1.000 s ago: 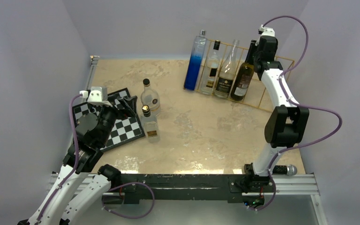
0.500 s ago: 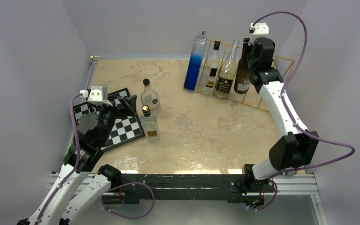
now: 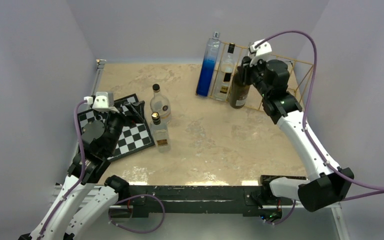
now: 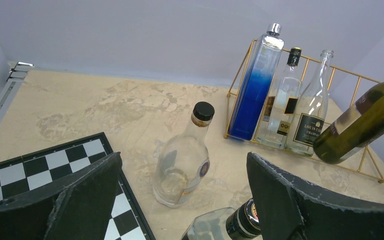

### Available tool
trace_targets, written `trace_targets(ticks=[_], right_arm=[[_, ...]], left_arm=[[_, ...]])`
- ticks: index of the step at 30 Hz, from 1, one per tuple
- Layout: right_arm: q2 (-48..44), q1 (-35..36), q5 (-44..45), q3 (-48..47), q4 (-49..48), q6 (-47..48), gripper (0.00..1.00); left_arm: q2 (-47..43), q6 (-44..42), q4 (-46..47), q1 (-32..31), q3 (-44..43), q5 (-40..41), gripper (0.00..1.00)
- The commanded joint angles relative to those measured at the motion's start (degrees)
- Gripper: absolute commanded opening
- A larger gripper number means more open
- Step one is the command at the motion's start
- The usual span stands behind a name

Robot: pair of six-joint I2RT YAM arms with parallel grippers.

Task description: Take the wine bottle off the wine rack

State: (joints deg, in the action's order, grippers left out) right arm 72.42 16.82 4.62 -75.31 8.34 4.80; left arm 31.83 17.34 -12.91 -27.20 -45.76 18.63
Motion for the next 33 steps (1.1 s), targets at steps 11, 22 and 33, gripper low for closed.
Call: trace_targets(ticks=[11,22,33], right_arm=[[-10.69,15.56,-32.49,22.86,-29.01,-0.93,0.00],[-16.14,30.64,-37.69,30.97,-37.14,-2.56,0.00],[-5.92,42.17,-34.80,24.34,-37.58,-3.46,0.00]], left_arm=[[-1.05,-0.64,2.27,-0.26,-0.85,2.87,0.98],[-3.39,-0.82,2.01,-0.23,-0.39,7.93,0.99],[-1.91,-0.28,-0.53,-0.22,-1.51,14.39,0.99]])
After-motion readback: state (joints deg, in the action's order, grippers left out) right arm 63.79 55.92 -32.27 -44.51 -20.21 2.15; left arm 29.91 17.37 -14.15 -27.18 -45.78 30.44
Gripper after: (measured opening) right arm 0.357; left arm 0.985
